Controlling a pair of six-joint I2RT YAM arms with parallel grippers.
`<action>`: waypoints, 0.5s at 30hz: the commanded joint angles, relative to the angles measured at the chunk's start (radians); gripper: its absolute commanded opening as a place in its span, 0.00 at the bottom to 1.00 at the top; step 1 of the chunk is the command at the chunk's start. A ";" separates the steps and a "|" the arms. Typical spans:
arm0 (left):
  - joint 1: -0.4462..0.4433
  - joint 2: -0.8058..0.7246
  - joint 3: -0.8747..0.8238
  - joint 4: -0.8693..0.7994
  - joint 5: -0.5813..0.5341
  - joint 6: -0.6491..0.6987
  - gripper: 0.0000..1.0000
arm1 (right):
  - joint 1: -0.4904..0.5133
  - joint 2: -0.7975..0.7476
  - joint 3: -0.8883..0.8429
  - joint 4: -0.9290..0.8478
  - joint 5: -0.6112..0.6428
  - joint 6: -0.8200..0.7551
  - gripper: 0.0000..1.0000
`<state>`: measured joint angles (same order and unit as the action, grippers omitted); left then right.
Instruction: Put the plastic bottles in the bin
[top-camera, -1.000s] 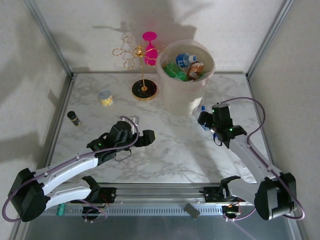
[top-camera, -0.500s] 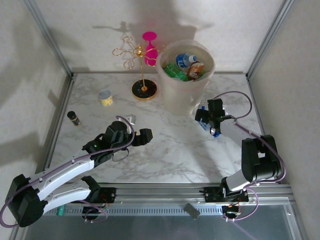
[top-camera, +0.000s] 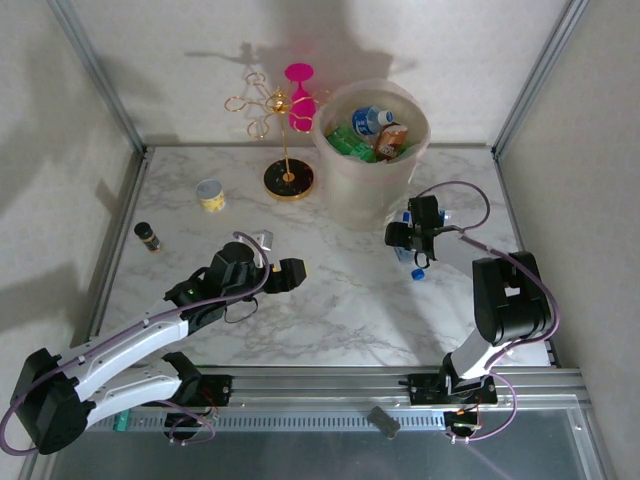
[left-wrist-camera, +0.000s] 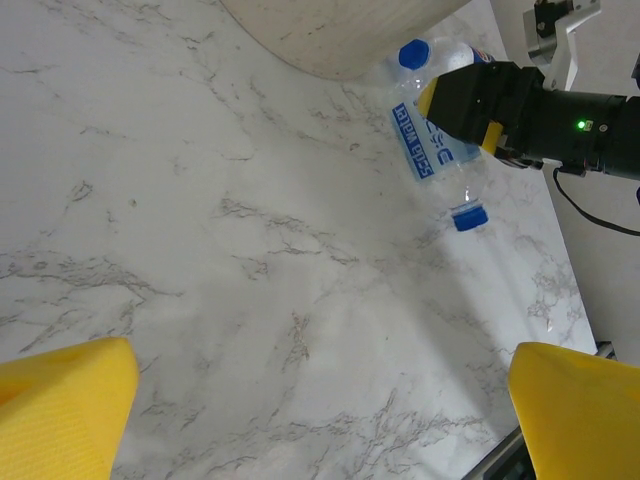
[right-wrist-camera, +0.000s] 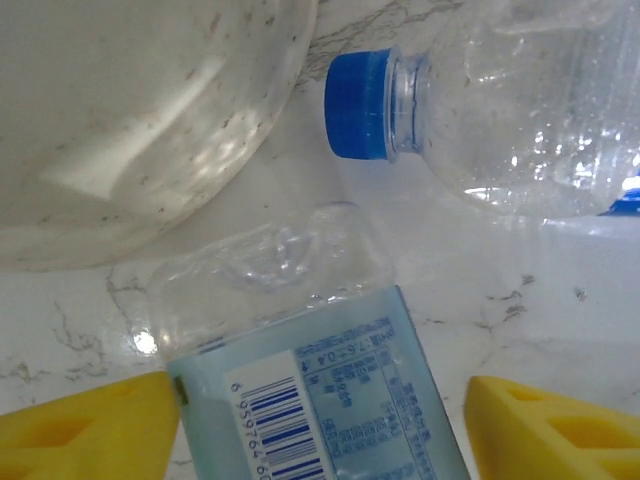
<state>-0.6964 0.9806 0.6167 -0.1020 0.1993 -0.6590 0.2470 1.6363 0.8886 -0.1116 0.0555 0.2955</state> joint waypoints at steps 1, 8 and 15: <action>0.009 -0.024 0.023 -0.016 0.017 0.010 0.95 | 0.015 0.016 0.001 -0.006 0.016 -0.008 0.63; 0.009 -0.042 0.032 -0.038 0.006 0.013 0.95 | 0.036 0.060 0.013 -0.036 0.067 0.027 0.54; 0.009 -0.058 0.073 -0.087 -0.007 0.030 0.95 | 0.058 -0.034 -0.018 -0.043 0.068 0.075 0.50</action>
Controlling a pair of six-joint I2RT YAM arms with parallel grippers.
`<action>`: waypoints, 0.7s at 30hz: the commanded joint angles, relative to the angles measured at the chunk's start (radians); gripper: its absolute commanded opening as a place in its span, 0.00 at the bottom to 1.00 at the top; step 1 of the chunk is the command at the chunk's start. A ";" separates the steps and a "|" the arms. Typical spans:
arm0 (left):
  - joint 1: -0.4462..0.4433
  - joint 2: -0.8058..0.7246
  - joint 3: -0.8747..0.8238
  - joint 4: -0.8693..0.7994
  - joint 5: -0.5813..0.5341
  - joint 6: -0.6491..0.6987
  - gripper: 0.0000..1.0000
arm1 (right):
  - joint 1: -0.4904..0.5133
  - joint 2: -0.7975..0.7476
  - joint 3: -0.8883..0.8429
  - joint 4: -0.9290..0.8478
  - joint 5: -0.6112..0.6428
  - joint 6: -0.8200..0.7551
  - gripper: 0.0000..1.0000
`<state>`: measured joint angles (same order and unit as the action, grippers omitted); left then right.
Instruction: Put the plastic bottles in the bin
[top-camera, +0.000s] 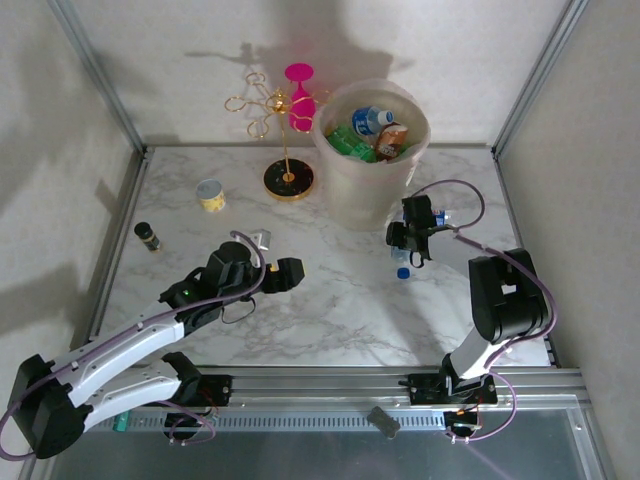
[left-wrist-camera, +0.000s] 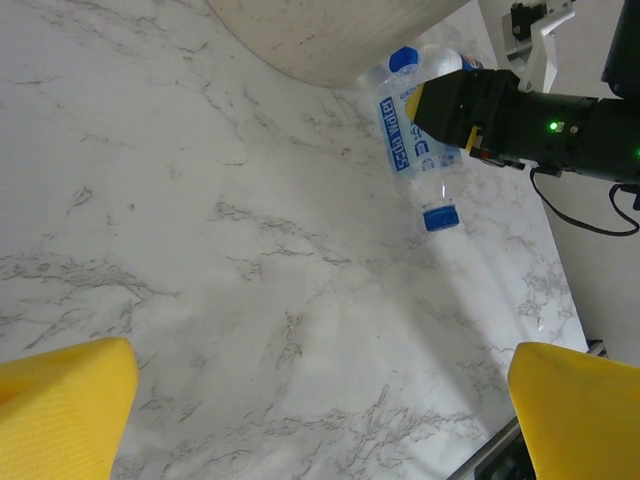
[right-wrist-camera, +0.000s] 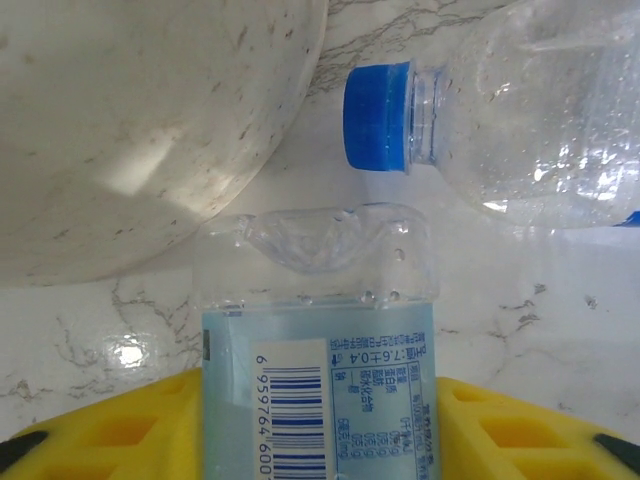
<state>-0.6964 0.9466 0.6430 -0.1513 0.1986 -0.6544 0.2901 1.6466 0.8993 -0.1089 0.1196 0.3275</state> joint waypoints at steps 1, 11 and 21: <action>0.009 -0.027 0.054 -0.043 -0.008 0.027 0.95 | 0.014 -0.068 -0.037 -0.046 0.002 0.053 0.49; 0.009 -0.050 0.138 -0.089 0.014 0.044 0.95 | 0.015 -0.426 -0.163 -0.084 -0.064 0.167 0.49; 0.009 -0.059 0.278 -0.131 -0.036 0.059 0.95 | 0.012 -0.739 -0.022 -0.210 -0.092 0.182 0.50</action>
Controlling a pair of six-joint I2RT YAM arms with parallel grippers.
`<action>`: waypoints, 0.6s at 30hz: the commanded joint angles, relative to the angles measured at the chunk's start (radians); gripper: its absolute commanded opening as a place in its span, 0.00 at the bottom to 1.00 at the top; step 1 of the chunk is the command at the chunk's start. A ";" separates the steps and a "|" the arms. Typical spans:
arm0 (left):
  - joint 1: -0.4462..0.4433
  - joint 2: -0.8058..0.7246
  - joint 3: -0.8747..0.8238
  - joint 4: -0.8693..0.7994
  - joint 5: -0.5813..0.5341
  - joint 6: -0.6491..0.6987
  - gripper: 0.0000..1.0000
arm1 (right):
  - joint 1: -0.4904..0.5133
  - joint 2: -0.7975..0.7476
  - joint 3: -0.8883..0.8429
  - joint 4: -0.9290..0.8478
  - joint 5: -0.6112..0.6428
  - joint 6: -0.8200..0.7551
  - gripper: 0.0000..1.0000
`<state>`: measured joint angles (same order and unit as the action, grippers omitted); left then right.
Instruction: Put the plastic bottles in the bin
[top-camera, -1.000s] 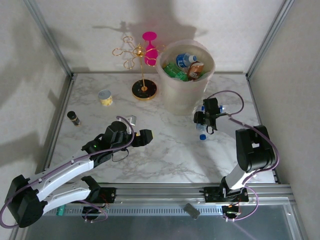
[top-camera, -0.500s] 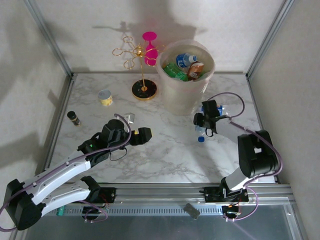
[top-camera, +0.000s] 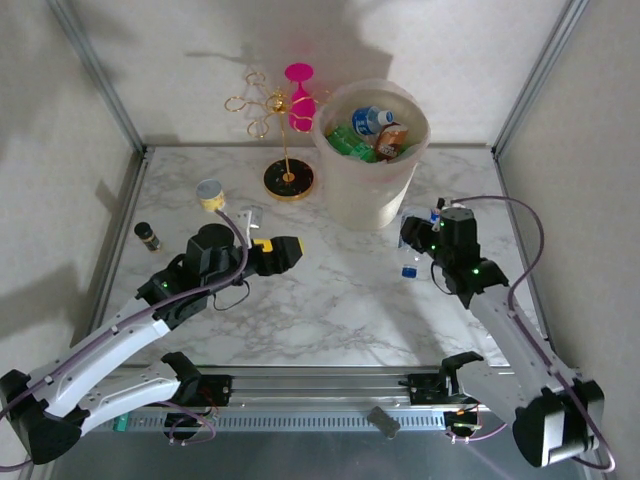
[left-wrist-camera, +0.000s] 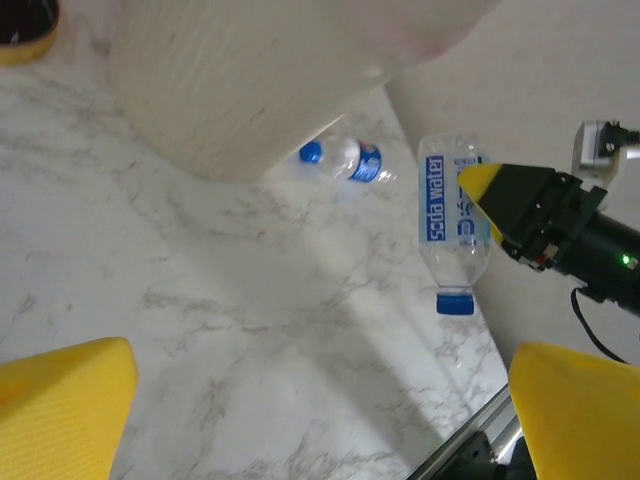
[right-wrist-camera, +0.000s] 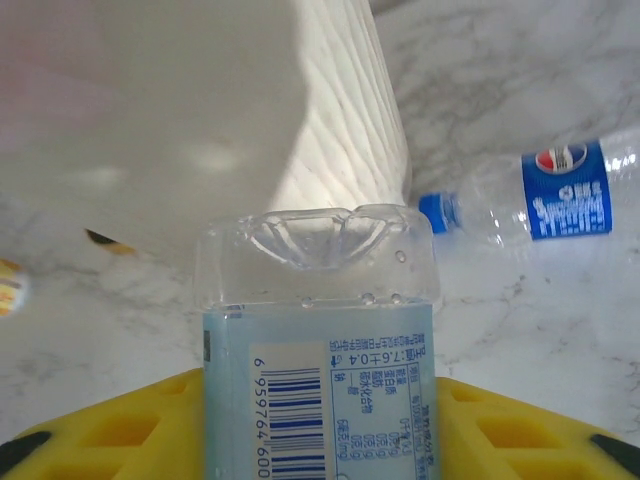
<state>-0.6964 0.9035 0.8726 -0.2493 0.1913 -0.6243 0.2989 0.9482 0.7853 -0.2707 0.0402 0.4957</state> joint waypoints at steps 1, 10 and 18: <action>0.008 -0.014 0.058 -0.037 -0.035 0.034 0.95 | 0.004 -0.045 0.134 -0.062 -0.010 0.008 0.51; 0.009 0.007 0.083 -0.045 -0.047 0.056 0.95 | 0.004 0.150 0.570 -0.110 -0.017 -0.077 0.53; 0.009 0.001 0.097 -0.074 -0.079 0.081 0.95 | -0.003 0.454 0.930 -0.135 0.087 -0.110 0.54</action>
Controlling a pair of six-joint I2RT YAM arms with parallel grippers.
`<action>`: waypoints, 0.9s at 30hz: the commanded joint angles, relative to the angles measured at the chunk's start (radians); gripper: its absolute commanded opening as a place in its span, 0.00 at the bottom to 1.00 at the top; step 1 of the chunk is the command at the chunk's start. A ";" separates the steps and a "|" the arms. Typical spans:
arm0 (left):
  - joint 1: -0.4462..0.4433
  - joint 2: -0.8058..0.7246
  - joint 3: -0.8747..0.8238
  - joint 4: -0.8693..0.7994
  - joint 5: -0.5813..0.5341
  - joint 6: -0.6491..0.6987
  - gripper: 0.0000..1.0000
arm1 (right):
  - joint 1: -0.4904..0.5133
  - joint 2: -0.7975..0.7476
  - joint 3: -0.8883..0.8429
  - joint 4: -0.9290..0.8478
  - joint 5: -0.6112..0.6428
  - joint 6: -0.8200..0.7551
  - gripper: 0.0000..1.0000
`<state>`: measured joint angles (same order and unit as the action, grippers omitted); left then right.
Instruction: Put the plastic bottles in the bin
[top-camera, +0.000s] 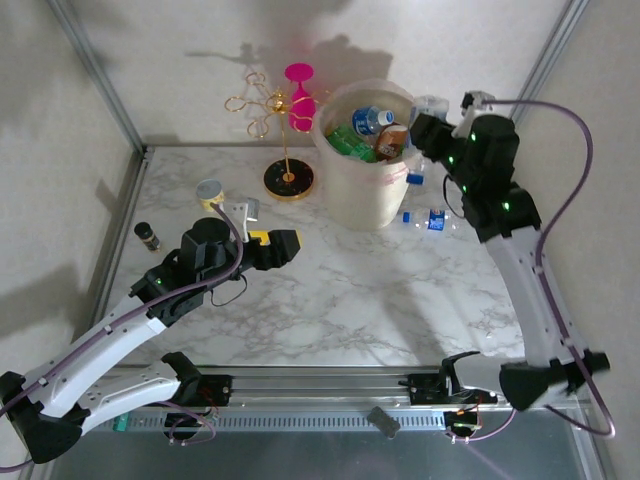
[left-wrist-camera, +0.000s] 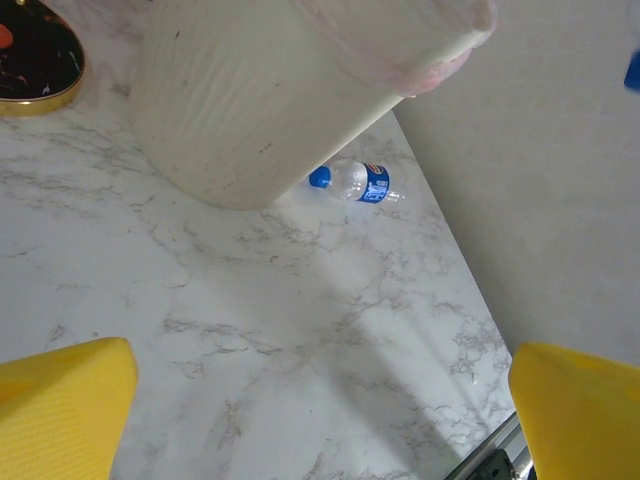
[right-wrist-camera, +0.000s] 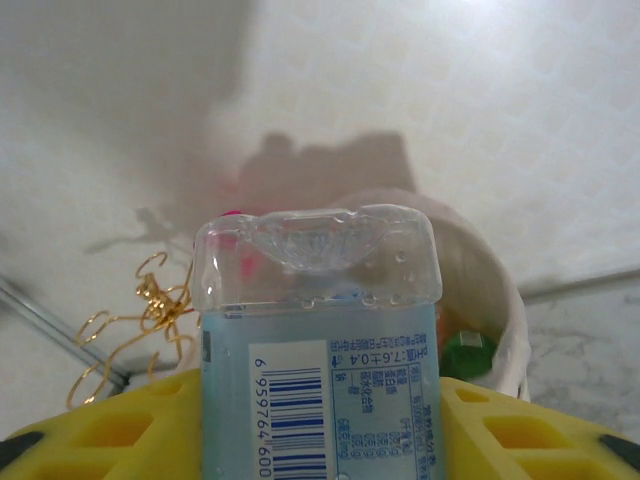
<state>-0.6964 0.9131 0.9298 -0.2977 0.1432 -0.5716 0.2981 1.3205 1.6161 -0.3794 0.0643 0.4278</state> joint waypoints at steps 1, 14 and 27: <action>0.010 -0.009 0.042 -0.030 -0.036 0.031 0.95 | -0.003 0.132 0.167 -0.064 0.110 -0.062 0.54; 0.013 -0.003 0.032 -0.030 -0.038 0.041 0.95 | -0.030 0.505 0.464 -0.181 0.177 -0.096 0.53; 0.017 -0.011 0.018 -0.029 -0.042 0.037 0.95 | -0.009 0.594 0.394 -0.223 0.144 0.024 0.55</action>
<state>-0.6899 0.9131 0.9360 -0.3187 0.1146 -0.5491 0.2756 1.8980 2.0270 -0.5629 0.2169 0.4168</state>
